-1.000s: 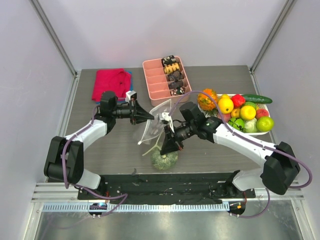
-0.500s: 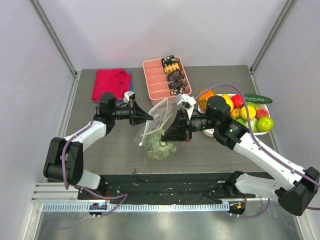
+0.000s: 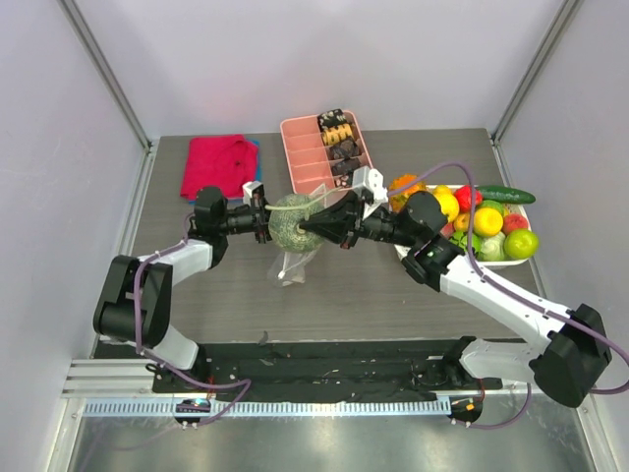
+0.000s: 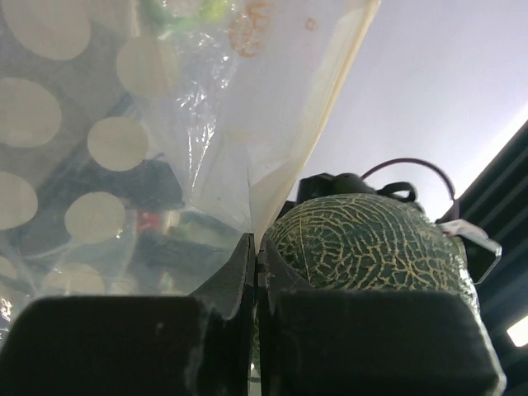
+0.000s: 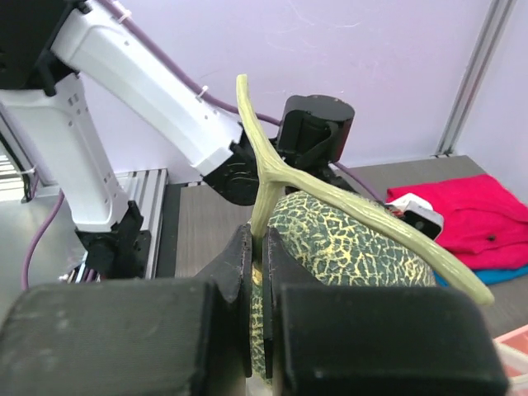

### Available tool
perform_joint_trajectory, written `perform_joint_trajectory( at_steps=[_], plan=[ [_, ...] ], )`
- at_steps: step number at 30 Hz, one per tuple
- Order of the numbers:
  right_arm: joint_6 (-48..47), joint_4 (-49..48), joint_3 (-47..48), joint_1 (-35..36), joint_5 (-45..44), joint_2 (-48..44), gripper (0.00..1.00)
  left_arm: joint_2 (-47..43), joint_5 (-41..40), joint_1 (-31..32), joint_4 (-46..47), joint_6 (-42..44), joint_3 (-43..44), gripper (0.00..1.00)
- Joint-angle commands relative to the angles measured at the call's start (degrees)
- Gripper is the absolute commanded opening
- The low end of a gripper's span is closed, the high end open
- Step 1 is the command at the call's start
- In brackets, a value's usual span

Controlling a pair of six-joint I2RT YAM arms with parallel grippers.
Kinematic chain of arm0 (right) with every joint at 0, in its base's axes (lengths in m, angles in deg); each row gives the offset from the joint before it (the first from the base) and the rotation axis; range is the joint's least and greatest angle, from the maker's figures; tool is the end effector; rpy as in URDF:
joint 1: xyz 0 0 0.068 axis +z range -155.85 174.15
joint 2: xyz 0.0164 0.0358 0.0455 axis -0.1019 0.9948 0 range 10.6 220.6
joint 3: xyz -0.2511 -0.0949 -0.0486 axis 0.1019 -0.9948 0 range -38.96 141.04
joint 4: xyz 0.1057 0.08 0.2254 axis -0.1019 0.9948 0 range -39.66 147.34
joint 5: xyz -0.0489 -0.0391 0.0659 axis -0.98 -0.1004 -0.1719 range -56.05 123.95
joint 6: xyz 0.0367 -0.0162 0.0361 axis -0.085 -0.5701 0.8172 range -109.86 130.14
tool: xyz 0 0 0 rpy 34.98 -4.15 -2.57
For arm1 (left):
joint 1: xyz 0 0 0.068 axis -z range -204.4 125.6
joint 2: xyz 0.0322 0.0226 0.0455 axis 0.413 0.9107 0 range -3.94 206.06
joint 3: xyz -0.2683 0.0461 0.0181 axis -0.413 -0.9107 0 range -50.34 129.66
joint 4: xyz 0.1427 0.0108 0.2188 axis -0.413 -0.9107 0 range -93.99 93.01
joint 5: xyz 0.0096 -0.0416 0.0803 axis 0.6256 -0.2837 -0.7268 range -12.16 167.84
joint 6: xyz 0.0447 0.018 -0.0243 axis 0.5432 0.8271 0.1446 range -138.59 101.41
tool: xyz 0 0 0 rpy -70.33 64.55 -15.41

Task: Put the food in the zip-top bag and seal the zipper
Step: Place the fake fruit in the zipper food storage bag.

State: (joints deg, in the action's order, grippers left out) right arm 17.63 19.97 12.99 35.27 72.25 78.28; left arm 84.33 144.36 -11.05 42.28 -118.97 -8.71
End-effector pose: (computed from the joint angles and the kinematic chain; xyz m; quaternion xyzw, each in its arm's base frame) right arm 0.1891 0.1945 0.3747 -0.4156 0.4776 0.4905 0.5988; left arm 0.2953 -0.1038 0.2292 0.1699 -0.7048 0.6874 0.0431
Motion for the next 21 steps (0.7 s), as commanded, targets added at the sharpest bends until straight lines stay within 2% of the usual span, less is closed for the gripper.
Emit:
perform_joint_trajectory(
  at_steps=[1,4,8,11,14,21],
  plan=[
    [-3.53,-5.93,-5.35,0.01,-1.48,0.44,0.01,1.37,1.95,-0.69,17.49,-10.8,-0.5,0.0],
    [-7.21,-3.13,-9.22,-0.08,-1.3,-1.4,0.01,2.69,2.3,-1.13,21.45,-14.05,-0.49,0.0],
    [-11.43,5.91,-11.51,-1.04,-1.3,-4.22,0.01,3.75,2.38,-1.3,25.06,-17.22,-0.06,0.0],
    [-15.65,8.56,-12.48,-1.4,-5.94,-4.93,0.01,4.37,2.38,-1.3,27.61,-19.24,-0.05,0.0],
    [-15.4,9.63,-11.69,-2.8,-9.82,-2.74,0.01,4.72,2.56,-1.3,27.97,-19.85,-0.05,0.0],
    [-12.94,17.26,-8.62,-7.1,-8.34,-0.18,0.01,3.23,3.35,-1.3,28.59,-20.65,-0.93,0.0]
  ],
)
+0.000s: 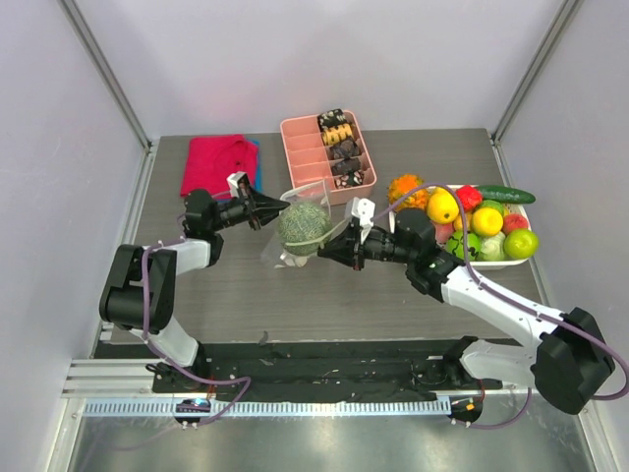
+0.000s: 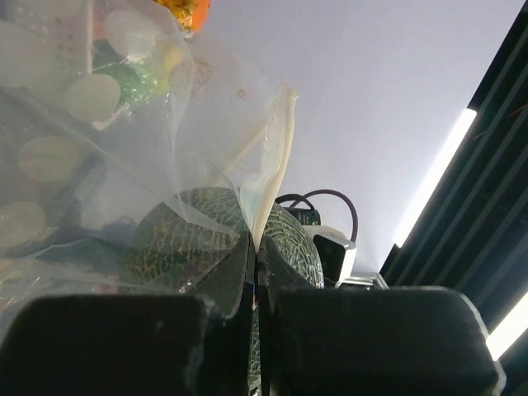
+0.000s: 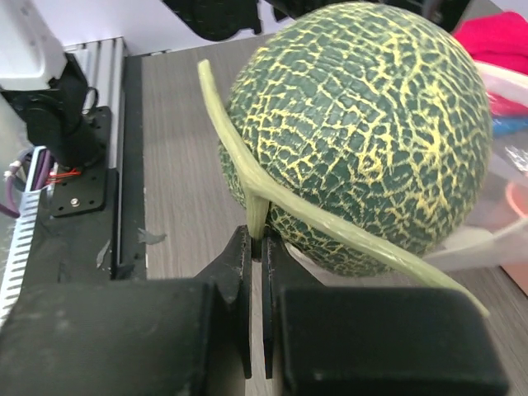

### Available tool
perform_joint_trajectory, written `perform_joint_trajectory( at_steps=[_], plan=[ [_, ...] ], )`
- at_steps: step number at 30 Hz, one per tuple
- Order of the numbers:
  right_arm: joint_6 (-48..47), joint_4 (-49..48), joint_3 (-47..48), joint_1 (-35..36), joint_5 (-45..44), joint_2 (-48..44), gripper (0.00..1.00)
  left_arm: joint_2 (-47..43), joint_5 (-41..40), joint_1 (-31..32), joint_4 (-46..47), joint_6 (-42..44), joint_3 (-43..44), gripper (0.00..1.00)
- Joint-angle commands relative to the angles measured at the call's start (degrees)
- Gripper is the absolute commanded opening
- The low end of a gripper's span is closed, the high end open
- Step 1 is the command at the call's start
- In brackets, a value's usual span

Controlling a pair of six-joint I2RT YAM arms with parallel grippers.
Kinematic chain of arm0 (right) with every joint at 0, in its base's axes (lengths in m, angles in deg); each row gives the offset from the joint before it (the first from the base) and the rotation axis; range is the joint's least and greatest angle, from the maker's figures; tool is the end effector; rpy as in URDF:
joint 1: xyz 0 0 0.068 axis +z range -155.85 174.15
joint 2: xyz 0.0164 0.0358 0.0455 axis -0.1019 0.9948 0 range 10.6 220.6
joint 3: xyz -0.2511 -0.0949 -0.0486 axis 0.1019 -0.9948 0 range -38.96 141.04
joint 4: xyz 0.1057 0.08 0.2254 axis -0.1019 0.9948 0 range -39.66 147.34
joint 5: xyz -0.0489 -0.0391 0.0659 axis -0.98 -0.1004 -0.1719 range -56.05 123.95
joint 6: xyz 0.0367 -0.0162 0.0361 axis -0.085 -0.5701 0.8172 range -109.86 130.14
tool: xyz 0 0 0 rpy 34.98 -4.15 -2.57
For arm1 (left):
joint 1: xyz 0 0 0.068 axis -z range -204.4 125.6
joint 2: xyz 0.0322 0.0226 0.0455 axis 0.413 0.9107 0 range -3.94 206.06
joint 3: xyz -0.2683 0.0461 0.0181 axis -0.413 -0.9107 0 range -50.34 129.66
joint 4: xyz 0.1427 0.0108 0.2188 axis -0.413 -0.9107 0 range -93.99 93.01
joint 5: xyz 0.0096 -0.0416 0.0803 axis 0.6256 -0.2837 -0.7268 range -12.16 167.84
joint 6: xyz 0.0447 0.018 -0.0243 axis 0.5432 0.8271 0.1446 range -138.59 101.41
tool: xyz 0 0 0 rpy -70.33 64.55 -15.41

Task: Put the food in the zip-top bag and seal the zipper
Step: Place the fake fruit in the zipper food storage bag.

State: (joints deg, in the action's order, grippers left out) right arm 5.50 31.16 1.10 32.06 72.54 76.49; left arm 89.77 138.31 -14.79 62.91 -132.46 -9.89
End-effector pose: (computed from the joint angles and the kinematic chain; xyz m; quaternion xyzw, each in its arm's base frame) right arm 0.1914 0.1772 0.2898 -0.4605 0.5772 0.4162 0.5306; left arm 0.3129 -0.0845 0.2271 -0.2227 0.6496 -0.7269 0.0107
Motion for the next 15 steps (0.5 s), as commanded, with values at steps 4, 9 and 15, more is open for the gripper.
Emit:
perform_joint_trajectory(
  at_steps=[4,9,15],
  plan=[
    [-2.73,12.57,3.36,-5.13,-8.26,0.03,0.01,-2.48,9.76,2.35,8.48,-7.43,0.25,0.0],
    [-4.32,18.03,6.35,-5.65,-9.32,1.25,0.01,-1.87,10.02,2.35,8.66,-7.51,0.51,0.0],
    [-4.32,23.83,11.88,-5.66,-11.78,4.77,0.01,-2.39,11.07,2.35,8.57,-7.6,0.25,0.0]
  ],
)
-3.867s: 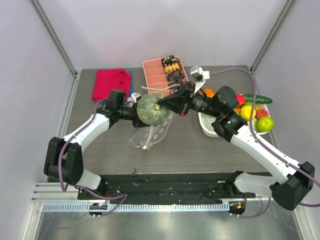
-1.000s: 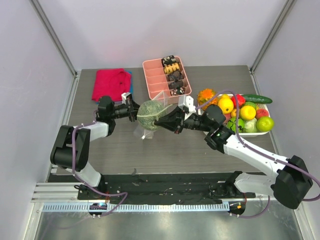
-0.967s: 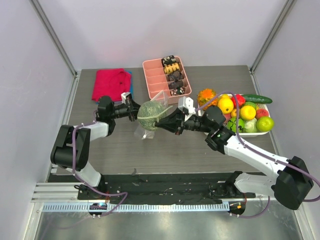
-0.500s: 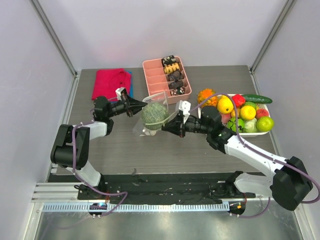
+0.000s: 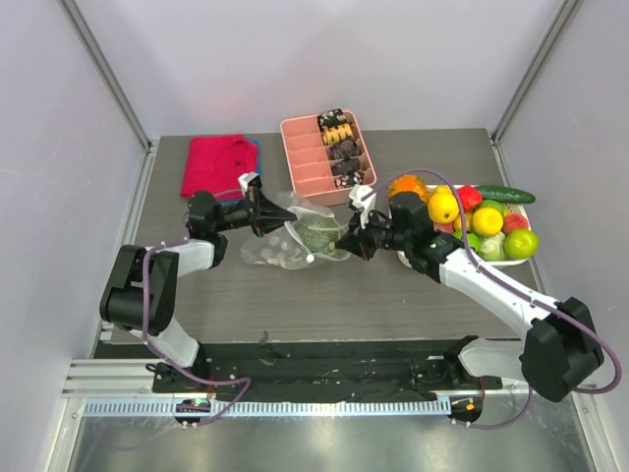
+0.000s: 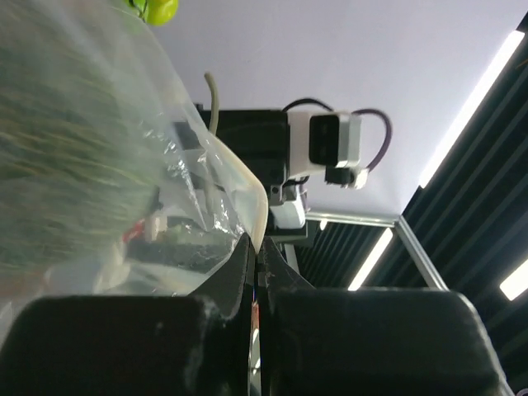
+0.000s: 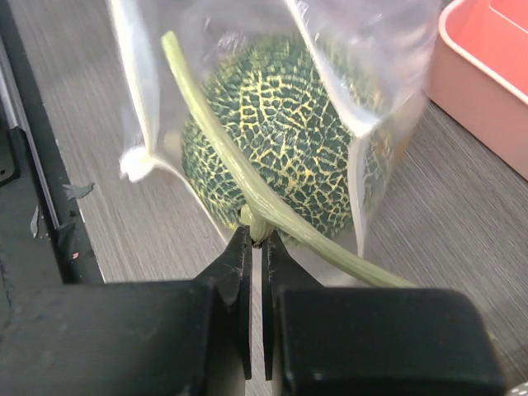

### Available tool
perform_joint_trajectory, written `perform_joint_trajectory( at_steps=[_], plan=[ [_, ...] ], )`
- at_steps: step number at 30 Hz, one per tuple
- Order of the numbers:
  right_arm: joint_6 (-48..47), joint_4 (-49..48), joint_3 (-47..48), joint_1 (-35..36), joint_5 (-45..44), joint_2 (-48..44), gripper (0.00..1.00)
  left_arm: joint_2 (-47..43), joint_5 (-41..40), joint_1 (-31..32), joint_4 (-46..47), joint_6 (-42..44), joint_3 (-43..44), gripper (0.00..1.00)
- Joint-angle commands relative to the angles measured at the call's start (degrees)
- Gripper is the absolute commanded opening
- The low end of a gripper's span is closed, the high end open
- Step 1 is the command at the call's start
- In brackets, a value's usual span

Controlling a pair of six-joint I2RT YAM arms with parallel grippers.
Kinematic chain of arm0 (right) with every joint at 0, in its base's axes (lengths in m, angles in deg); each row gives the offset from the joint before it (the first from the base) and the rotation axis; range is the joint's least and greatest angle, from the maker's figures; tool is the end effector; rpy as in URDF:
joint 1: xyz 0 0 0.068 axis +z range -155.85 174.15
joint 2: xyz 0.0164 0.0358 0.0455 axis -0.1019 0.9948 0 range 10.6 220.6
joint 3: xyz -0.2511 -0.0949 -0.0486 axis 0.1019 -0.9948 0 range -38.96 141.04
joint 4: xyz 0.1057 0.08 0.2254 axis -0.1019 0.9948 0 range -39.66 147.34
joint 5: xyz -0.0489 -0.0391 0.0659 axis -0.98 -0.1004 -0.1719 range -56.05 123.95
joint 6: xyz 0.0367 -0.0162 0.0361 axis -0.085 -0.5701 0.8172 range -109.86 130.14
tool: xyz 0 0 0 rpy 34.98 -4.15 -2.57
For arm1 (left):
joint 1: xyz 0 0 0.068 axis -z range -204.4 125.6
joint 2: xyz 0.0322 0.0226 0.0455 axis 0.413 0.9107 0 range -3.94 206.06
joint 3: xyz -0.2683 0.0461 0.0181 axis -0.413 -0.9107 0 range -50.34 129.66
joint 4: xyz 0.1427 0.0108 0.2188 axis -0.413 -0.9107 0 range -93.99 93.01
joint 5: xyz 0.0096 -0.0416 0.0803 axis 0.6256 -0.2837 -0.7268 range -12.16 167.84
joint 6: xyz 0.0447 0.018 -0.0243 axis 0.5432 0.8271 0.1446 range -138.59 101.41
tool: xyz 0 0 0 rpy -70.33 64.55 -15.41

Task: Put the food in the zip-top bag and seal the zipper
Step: Place the fake fruit in the zipper food storage bag.

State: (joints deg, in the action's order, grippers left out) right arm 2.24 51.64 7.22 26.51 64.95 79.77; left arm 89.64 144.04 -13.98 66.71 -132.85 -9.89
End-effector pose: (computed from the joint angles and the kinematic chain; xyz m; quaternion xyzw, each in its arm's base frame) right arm 0.2185 0.1602 0.2767 -0.4147 0.7102 0.3302 0.4633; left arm 0.3072 -0.0897 0.2332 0.1623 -0.6608 0.7327 0.0098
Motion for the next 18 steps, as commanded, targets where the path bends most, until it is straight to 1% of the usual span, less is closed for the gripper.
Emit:
perform_joint_trajectory(
  at_steps=[1,5,9,10,11,13,14,15,18],
  plan=[
    [-0.98,4.84,6.55,-0.1,-4.46,2.28,0.01,-2.35,5.44,1.63,4.76,-7.12,0.07,0.0],
    [-0.54,7.23,10.69,-0.19,-4.03,3.78,0.01,-2.44,5.0,1.71,4.76,-6.86,-0.37,0.0],
    [0.08,2.67,9.99,0.16,4.05,3.87,0.01,-1.21,4.65,1.71,5.2,-7.12,0.42,0.0],
    [0.86,0.39,9.99,0.42,7.46,4.04,0.02,-0.69,4.56,1.71,5.73,-7.55,0.68,0.0],
    [1.04,-0.5,10.42,0.86,8.8,4.57,0.05,-0.42,4.65,1.8,6.08,-7.91,1.03,0.0],
    [1.22,-0.86,11.65,2.87,9.25,5.01,0.18,-0.07,4.65,1.71,7.48,-8.78,1.83,0.0],
    [1.92,-0.69,13.14,3.06,10.64,5.19,0.26,-0.06,4.56,1.71,8.01,-9.66,2.0,0.0],
    [2.97,-0.42,13.68,3.06,11.0,5.36,0.44,-0.24,4.56,1.71,8.19,-9.67,2.0,0.0],
    [6.31,4.05,15.44,2.71,9.87,4.14,0.6,-0.77,4.47,1.63,8.19,-9.76,1.31,0.0]
  ],
)
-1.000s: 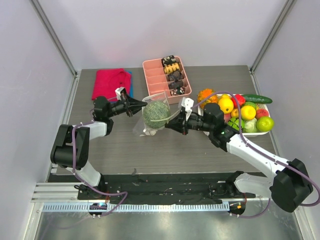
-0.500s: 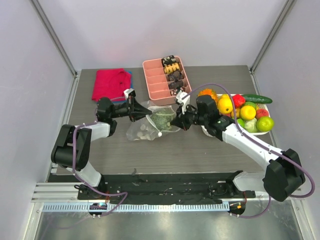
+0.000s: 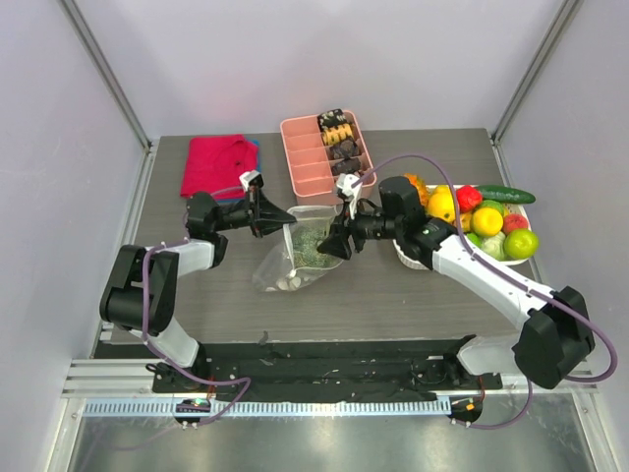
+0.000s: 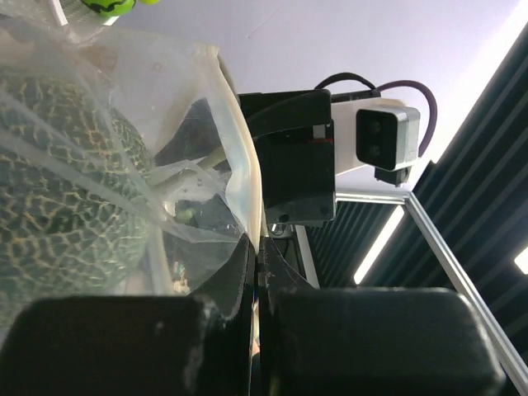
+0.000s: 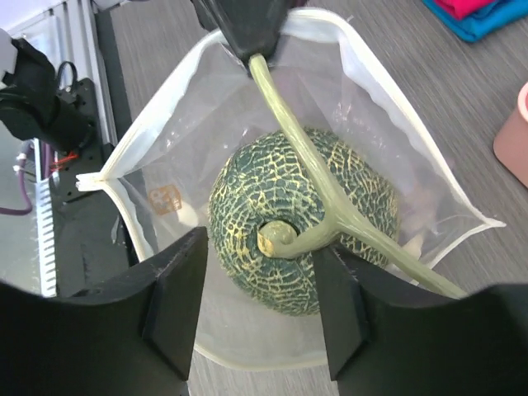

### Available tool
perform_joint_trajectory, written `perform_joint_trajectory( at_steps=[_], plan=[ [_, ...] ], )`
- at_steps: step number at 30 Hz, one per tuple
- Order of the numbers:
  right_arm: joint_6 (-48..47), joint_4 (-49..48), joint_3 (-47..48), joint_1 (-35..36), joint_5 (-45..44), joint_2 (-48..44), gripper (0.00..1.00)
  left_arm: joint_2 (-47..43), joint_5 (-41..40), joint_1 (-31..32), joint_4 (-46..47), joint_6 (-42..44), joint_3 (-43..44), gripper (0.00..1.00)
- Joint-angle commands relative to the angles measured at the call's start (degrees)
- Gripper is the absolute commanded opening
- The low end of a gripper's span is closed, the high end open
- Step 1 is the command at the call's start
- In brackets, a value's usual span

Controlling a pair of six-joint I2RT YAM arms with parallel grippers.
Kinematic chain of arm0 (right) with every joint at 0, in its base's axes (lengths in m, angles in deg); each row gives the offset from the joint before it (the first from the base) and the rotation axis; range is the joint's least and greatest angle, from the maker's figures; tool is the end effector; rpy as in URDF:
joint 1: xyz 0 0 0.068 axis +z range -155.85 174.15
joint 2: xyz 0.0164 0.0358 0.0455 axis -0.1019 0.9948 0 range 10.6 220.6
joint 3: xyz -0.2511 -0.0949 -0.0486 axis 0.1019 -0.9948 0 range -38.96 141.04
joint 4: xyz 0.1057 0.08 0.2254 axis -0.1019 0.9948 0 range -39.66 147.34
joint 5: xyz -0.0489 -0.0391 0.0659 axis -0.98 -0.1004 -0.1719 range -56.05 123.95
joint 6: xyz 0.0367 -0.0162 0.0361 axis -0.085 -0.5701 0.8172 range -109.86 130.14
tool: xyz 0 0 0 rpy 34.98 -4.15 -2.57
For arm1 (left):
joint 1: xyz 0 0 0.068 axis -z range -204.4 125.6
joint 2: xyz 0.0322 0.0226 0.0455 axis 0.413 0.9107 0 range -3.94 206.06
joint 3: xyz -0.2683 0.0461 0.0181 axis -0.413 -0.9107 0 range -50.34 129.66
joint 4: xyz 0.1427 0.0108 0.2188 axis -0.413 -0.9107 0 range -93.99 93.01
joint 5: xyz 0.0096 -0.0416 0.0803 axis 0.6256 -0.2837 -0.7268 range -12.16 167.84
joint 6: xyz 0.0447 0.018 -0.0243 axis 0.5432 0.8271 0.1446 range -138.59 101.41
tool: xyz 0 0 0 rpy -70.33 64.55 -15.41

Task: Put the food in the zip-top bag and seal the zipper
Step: Place the fake fruit in the zipper food storage bag, then adjust the zipper food storage bag at the center of the board.

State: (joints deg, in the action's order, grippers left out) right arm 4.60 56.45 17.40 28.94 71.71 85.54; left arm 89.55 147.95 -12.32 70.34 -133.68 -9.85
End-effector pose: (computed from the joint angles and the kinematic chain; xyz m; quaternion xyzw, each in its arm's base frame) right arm 0.2302 0.1865 0.3045 -0.4385 0.6876 0.3925 0.4252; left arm 0.3008 -0.0987 0.2388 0.1107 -0.6676 0.7357 0.0278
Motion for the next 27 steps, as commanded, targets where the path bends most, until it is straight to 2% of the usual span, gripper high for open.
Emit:
perform_joint_trajectory(
  at_steps=[1,6,10,13,17,24,27],
  plan=[
    [5.09,1.78,4.91,0.02,2.68,-2.42,0.61,-0.77,0.56,-0.03,4.56,-8.93,1.17,0.0],
    [17.81,5.75,0.78,-2.17,-1.36,-10.5,0.65,-0.59,0.12,-0.3,5.0,-8.84,1.08,0.0],
    [22.41,7.68,-3.35,-2.35,-6.11,-18.31,0.65,-0.33,0.21,-0.39,5.09,-8.93,1.17,0.0],
    [26.1,7.6,-6.68,-2.27,-10.76,-19.92,0.64,-0.33,-0.06,-0.3,5.09,-8.84,1.08,0.0],
    [30.14,6.99,-8.81,-2.27,-12.8,-15.81,0.56,-0.42,0.03,-0.39,5.09,-8.75,1.08,0.0],
    [38.93,-1.34,-11.79,-2.27,-10.6,-7.8,0.55,-0.77,0.03,-0.3,4.74,-8.22,0.55,0.0],
    [39.99,-2.85,-12.06,-2.0,-10.24,-6.12,0.51,-0.94,0.29,-0.3,4.57,-7.79,0.38,0.0]
  ],
)
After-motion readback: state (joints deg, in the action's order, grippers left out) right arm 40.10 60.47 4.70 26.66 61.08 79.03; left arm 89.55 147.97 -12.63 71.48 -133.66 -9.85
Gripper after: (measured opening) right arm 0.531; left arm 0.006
